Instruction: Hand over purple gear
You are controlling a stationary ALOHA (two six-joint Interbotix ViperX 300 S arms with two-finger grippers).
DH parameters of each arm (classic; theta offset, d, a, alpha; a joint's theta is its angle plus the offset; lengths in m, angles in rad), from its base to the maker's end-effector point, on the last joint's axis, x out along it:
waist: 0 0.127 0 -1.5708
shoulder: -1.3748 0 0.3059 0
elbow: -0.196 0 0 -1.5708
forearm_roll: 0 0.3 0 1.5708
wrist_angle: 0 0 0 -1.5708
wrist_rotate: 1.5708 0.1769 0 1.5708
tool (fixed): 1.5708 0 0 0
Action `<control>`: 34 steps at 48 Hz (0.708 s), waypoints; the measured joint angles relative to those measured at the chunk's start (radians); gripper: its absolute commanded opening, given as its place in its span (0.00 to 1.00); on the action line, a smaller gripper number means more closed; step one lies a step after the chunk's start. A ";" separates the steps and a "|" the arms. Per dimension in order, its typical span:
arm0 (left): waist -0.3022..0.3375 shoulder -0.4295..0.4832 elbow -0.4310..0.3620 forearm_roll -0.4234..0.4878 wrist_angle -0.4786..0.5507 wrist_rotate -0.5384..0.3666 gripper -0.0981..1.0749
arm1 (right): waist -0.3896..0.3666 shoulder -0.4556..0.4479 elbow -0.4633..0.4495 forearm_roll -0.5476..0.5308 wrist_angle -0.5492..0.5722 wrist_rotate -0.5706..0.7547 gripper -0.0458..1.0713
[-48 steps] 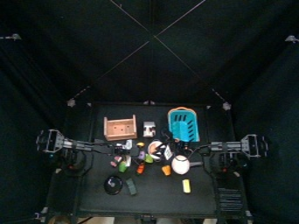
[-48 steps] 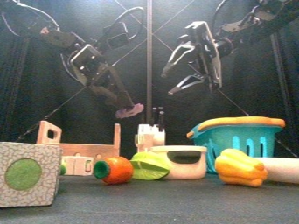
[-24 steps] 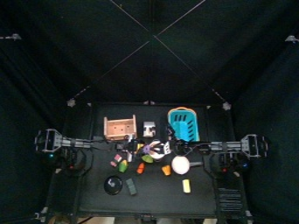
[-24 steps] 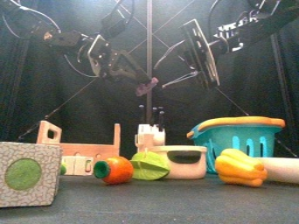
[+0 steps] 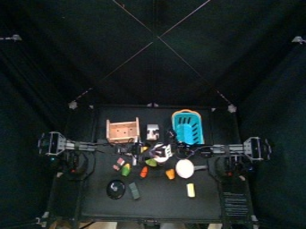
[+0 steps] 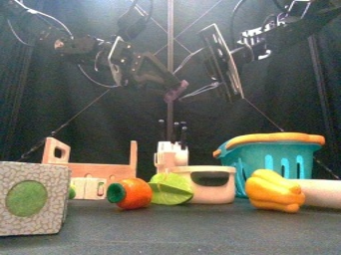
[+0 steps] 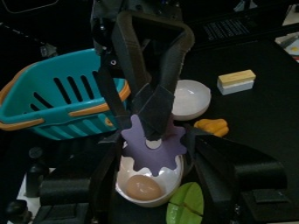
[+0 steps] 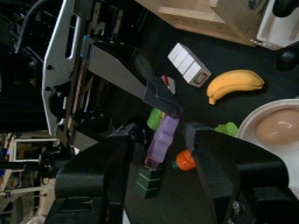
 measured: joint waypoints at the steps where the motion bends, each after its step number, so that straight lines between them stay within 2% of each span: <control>1: 0.000 0.002 -0.002 0.000 0.000 -0.002 0.57 | -0.002 0.000 0.000 0.002 0.002 0.002 0.75; 18: 0.012 0.009 -0.008 0.003 -0.002 0.002 0.58 | -0.005 0.005 0.002 0.005 0.008 0.002 0.50; 25: 0.017 0.011 -0.008 0.000 -0.002 -0.003 0.62 | -0.003 0.006 0.002 0.003 0.009 0.000 0.47; 34: 0.018 0.011 -0.008 0.002 -0.002 0.000 0.76 | -0.005 0.006 0.002 0.005 0.009 0.002 0.47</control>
